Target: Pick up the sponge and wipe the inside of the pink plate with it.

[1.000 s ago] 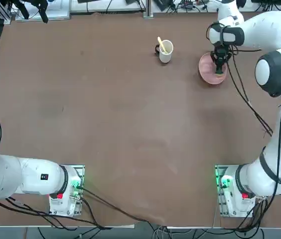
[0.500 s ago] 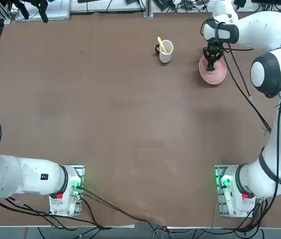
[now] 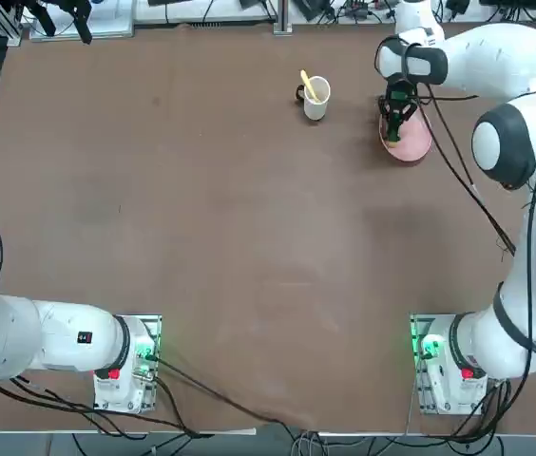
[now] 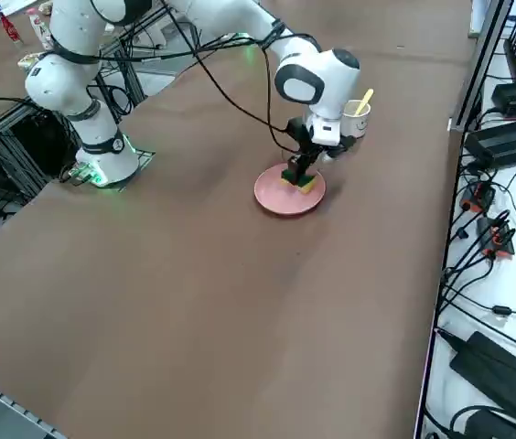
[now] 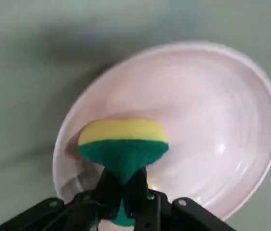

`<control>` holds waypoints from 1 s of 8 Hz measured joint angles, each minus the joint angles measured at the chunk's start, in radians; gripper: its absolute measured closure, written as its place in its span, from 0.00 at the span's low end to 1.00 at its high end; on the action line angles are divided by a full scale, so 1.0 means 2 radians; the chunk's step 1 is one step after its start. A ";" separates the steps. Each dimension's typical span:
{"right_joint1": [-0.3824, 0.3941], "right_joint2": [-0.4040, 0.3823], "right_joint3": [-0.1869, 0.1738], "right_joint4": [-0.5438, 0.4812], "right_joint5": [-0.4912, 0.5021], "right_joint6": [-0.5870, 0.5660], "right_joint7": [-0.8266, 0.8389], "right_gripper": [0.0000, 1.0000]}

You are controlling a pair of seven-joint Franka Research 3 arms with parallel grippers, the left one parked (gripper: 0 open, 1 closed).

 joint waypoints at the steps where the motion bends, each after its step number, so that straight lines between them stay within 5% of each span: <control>1: 0.007 0.000 0.000 -0.002 0.000 -0.014 0.006 0.93; 8: 0.009 -0.032 -0.019 -0.069 -0.047 -0.030 0.007 0.93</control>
